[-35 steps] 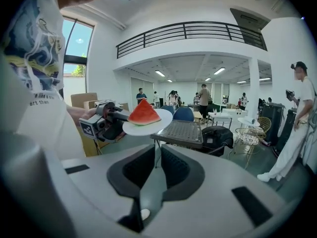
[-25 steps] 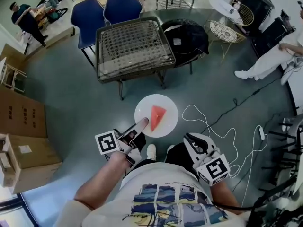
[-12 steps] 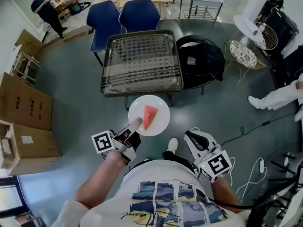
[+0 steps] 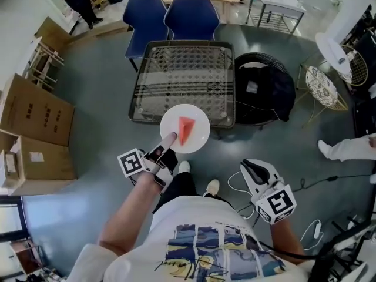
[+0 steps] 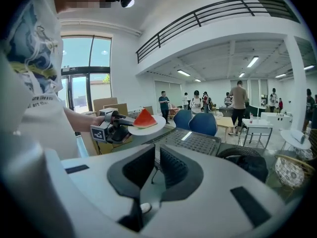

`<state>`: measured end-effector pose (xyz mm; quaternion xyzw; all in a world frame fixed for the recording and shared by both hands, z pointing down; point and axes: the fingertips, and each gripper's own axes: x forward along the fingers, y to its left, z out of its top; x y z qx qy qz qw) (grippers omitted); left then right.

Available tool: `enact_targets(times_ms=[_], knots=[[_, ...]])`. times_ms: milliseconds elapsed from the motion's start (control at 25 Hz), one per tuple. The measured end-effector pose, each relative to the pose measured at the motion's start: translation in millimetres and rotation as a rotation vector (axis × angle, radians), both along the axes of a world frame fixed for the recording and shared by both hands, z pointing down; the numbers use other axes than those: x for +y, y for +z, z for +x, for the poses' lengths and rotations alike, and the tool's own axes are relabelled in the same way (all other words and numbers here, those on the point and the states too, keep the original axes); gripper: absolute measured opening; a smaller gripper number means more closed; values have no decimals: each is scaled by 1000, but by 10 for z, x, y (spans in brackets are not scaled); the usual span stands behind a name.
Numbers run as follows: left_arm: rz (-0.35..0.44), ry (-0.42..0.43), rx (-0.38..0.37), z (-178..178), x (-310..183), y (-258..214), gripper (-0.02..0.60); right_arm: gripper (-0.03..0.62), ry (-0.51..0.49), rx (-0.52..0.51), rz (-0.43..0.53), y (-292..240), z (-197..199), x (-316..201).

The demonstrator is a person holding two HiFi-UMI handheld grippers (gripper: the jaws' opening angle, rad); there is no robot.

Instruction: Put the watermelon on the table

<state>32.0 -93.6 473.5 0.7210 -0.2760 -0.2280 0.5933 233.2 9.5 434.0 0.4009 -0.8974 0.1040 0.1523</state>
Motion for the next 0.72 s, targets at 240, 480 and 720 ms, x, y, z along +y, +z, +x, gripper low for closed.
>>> enact_targets(times_ms=[240,480,720], knots=[[-57,-62,7,-265,-708,369,25,21,-3,16,5,-91,-124,-690],[-65,-46,-8,-656,-1677,844,26,21,60,37,-34,-72,-404,-1456],[-83,-26,-60,-1032,-2734,1361,25,21,71,84,-68,-83,-838,-2202]])
